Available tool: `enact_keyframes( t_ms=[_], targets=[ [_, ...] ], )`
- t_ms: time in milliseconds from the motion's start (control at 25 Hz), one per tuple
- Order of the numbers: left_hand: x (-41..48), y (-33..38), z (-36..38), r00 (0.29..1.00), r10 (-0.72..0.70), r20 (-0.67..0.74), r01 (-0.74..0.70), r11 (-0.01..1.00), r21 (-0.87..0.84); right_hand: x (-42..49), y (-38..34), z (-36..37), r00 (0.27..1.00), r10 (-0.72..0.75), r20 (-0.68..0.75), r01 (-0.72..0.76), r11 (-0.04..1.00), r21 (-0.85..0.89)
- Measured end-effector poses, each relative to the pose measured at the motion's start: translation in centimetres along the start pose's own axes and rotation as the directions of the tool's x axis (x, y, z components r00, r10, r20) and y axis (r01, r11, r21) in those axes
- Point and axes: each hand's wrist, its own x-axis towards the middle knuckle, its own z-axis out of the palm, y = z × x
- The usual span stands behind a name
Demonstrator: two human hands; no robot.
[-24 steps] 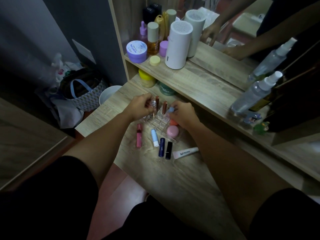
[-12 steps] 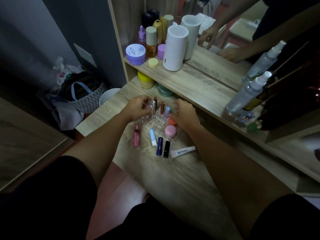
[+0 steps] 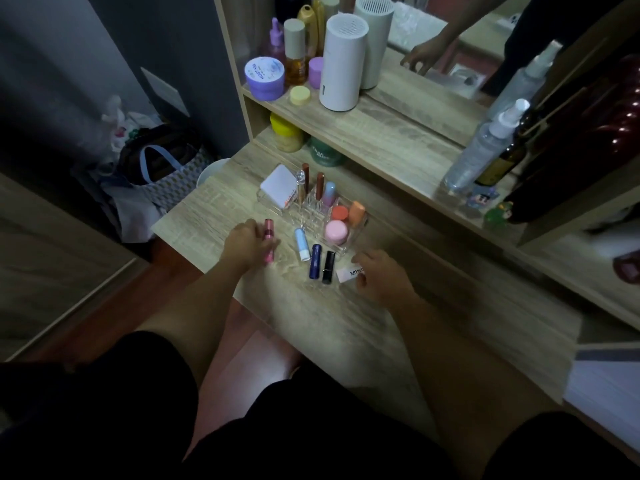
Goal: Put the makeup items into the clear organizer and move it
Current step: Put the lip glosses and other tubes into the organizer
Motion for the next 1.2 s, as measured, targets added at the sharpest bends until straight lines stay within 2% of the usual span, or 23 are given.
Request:
enact_keyframes(
  t_ms=[80,280,400,480,560,640,800,920,1040,1120,1200],
  targets=[
    [-0.4,-0.1,0.9,1.0,-0.007,-0.002,0.007,1.0,0.001,0.3,-0.2,0.5,0.997,-0.017,0.073,0.022,0.997,-0.068],
    [-0.1,-0.3,1.1,0.997,-0.072,-0.005,0.072,0.997,-0.014,0.9,-0.5,1.3,1.0,0.023,-0.003,-0.023,0.989,-0.146],
    [-0.5,-0.7,0.1,0.994,-0.096,0.06,0.107,0.967,-0.233,0.5,-0.7,0.8,0.984,0.038,-0.172,-0.02,0.994,0.106],
    [-0.8,-0.7,-0.7,0.988,-0.083,0.13,0.13,0.899,-0.417,0.5,-0.9,-0.4,0.954,0.089,-0.285,0.0,0.954,0.3],
    [-0.7,-0.1,-1.8,0.984,-0.044,0.174,0.134,0.829,-0.543,1.1,-1.1,-1.7,0.938,0.147,-0.312,0.007,0.897,0.443],
    [-0.3,0.9,-2.8,0.984,0.014,0.179,0.097,0.8,-0.593,2.0,-1.6,-2.8,0.931,0.207,-0.3,-0.007,0.834,0.552],
    [0.4,3.5,-3.4,0.988,0.129,0.089,-0.051,0.798,-0.6,4.4,-2.9,-3.6,0.881,0.303,-0.362,-0.001,0.767,0.642],
    [1.2,4.6,-2.9,0.99,0.139,-0.008,-0.116,0.788,-0.604,6.0,-3.7,-3.7,0.856,0.352,-0.377,0.004,0.726,0.687],
    [1.7,5.0,-2.5,0.966,0.22,-0.136,-0.258,0.842,-0.473,7.0,-4.1,-3.5,0.833,0.361,-0.42,0.035,0.722,0.691],
    [1.9,5.2,-2.3,0.938,0.276,-0.212,-0.337,0.869,-0.361,7.4,-4.3,-3.3,0.829,0.323,-0.456,0.063,0.756,0.651],
    [1.9,5.5,-1.9,0.9,0.371,-0.228,-0.421,0.875,-0.238,7.8,-4.5,-3.0,0.838,0.309,-0.45,0.066,0.761,0.645]
  ],
)
